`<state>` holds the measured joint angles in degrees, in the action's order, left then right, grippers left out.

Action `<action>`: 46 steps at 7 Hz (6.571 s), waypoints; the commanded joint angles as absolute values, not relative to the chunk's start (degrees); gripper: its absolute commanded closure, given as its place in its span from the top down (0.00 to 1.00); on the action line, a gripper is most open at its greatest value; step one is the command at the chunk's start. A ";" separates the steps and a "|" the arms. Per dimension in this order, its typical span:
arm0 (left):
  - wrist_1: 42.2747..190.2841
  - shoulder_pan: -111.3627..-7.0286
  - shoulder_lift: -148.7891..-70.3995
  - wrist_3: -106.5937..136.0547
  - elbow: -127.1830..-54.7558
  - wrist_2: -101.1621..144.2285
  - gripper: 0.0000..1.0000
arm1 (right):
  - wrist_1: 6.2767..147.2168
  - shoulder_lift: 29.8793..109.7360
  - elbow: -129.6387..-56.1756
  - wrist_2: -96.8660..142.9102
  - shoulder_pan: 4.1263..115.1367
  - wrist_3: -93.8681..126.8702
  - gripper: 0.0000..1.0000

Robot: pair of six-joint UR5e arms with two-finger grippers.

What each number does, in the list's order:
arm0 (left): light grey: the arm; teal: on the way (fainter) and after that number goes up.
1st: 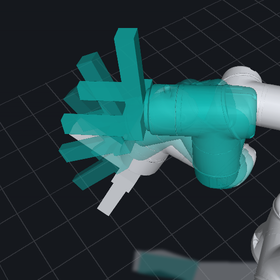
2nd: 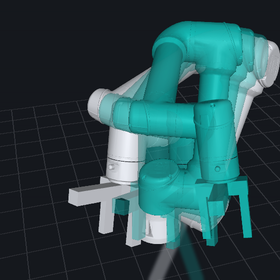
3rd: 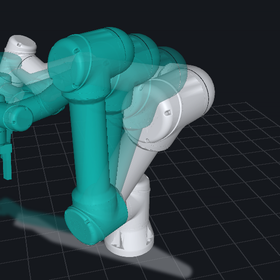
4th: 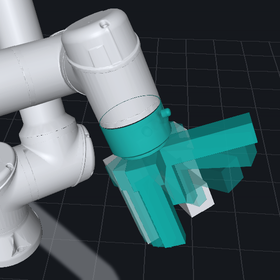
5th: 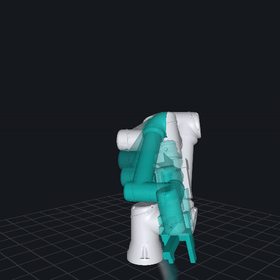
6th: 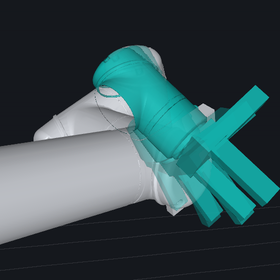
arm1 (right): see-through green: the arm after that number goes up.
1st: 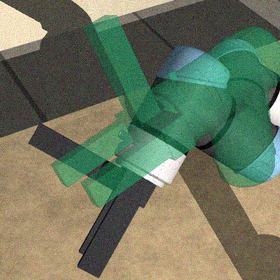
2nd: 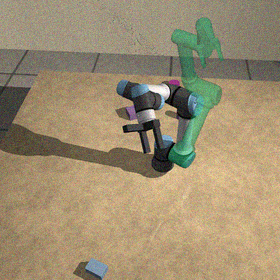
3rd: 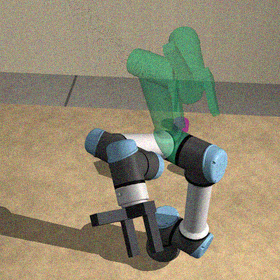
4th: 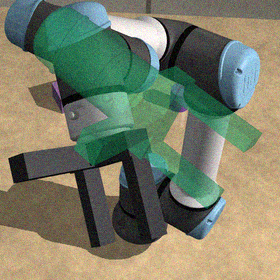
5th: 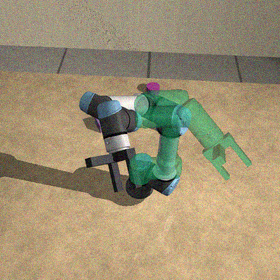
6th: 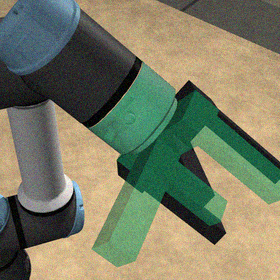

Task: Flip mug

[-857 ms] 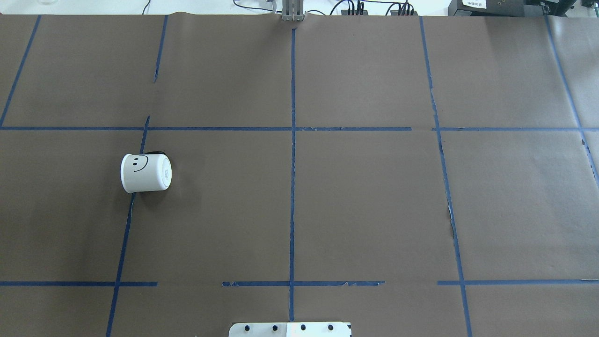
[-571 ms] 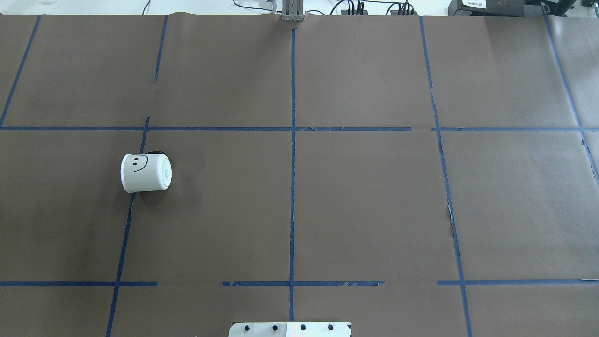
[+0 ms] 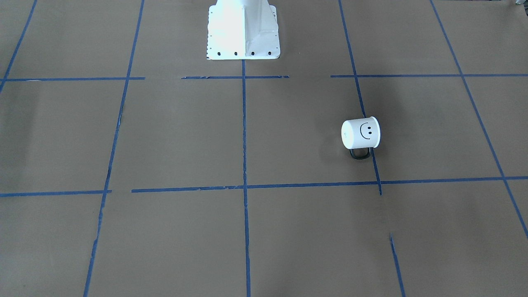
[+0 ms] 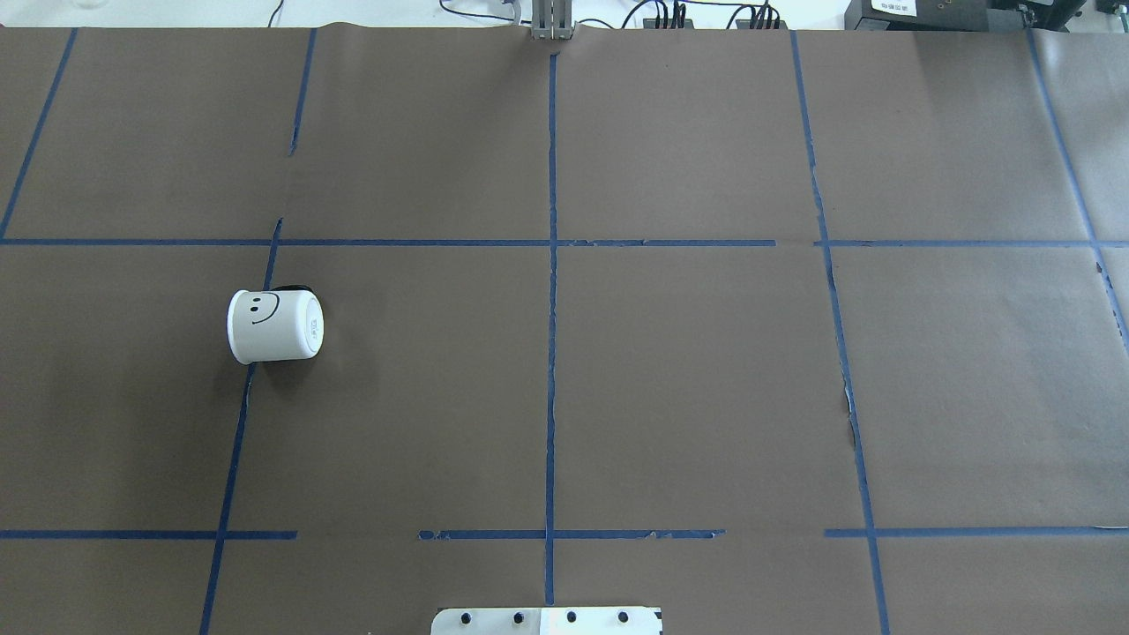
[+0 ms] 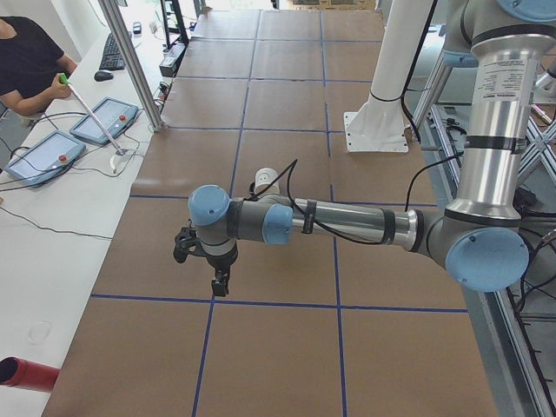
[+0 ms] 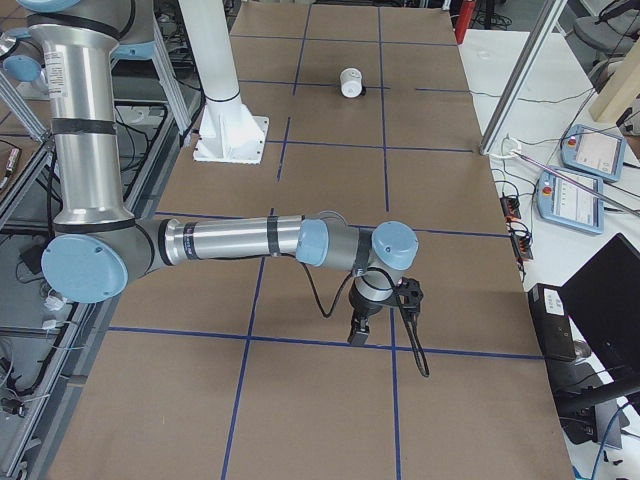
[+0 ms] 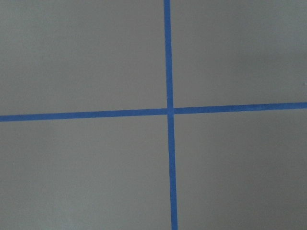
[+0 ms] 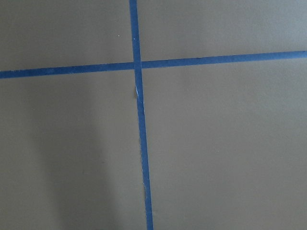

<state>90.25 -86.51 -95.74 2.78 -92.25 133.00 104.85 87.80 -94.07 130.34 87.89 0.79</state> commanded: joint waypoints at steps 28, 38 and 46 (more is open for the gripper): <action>191.43 -41.84 -97.38 97.03 -76.99 117.51 0.88 | 104.85 87.80 -94.04 130.34 87.89 0.79 1.00; 187.58 -41.92 -99.05 97.56 -79.79 119.78 0.36 | 104.85 87.80 -94.04 130.34 87.89 0.79 1.00; 169.15 -45.08 -104.40 97.38 -89.10 125.24 0.00 | 104.85 87.80 -94.04 130.34 87.89 0.79 1.00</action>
<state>174.93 -44.20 -102.57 97.45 -86.70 123.98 104.85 87.80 -94.04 130.34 87.89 0.79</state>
